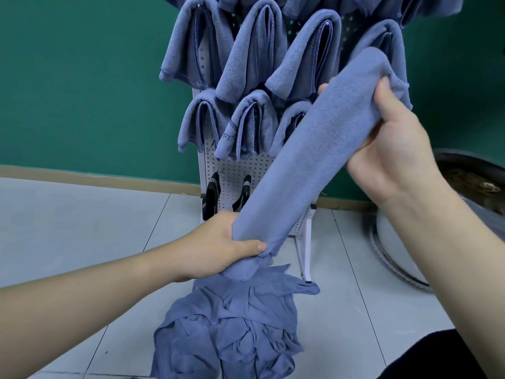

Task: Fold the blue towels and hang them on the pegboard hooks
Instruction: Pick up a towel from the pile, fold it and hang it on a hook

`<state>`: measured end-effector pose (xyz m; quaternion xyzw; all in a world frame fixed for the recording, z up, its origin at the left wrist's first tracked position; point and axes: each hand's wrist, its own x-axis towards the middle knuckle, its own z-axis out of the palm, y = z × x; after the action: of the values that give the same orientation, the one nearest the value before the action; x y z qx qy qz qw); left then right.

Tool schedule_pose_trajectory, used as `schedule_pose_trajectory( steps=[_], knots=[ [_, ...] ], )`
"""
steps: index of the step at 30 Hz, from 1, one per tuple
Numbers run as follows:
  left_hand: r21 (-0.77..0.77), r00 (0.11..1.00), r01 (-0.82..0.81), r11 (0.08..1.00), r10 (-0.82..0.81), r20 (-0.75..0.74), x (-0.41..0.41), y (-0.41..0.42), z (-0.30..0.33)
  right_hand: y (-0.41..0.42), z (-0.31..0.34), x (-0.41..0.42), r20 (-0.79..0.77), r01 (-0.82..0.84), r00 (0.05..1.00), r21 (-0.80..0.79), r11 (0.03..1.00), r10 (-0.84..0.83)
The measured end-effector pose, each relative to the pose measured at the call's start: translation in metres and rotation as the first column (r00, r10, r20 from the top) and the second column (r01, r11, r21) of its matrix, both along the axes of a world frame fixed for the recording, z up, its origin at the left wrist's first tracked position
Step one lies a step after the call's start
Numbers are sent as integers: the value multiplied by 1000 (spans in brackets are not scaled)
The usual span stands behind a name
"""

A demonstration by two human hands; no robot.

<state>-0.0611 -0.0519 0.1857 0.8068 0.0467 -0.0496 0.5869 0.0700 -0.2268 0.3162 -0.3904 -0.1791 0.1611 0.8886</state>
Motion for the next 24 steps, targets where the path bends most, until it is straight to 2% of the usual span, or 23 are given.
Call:
schedule_pose_trajectory(
  steps=[3, 8, 10, 13, 15, 17, 20, 24],
  knots=[
    [75, 999, 33, 997, -31, -25, 0, 0, 1, -5, -3, 7, -42, 24, 999, -21, 999, -25],
    [175, 982, 134, 975, -107, -153, -4, 13, -1, -1, -20, 9, -95, 21, 995, -129, 991, -33],
    [117, 986, 124, 985, -109, -124, -4, 13, 1, 3, -27, 4, -136, -11, 991, -157, 988, -10],
    [-101, 997, 32, 994, -24, 76, 10, 10, 12, 11, -34, -6, -164, -75, 985, -190, 979, 43],
    [-213, 987, -7, 977, 41, 158, 22, 11, 24, 17, -36, -11, -179, -93, 982, -184, 979, 59],
    [-249, 986, -20, 968, 60, 156, 28, 11, 33, 21, -40, -13, -208, -106, 976, -173, 979, 69],
    [-189, 992, -67, 980, 86, 94, 26, 9, 27, 24, -45, -10, -261, -108, 963, -170, 979, 61],
    [-212, 991, -135, 968, 135, -14, 20, 12, 19, 20, -58, 5, -328, -36, 943, -264, 964, -55]
  ],
)
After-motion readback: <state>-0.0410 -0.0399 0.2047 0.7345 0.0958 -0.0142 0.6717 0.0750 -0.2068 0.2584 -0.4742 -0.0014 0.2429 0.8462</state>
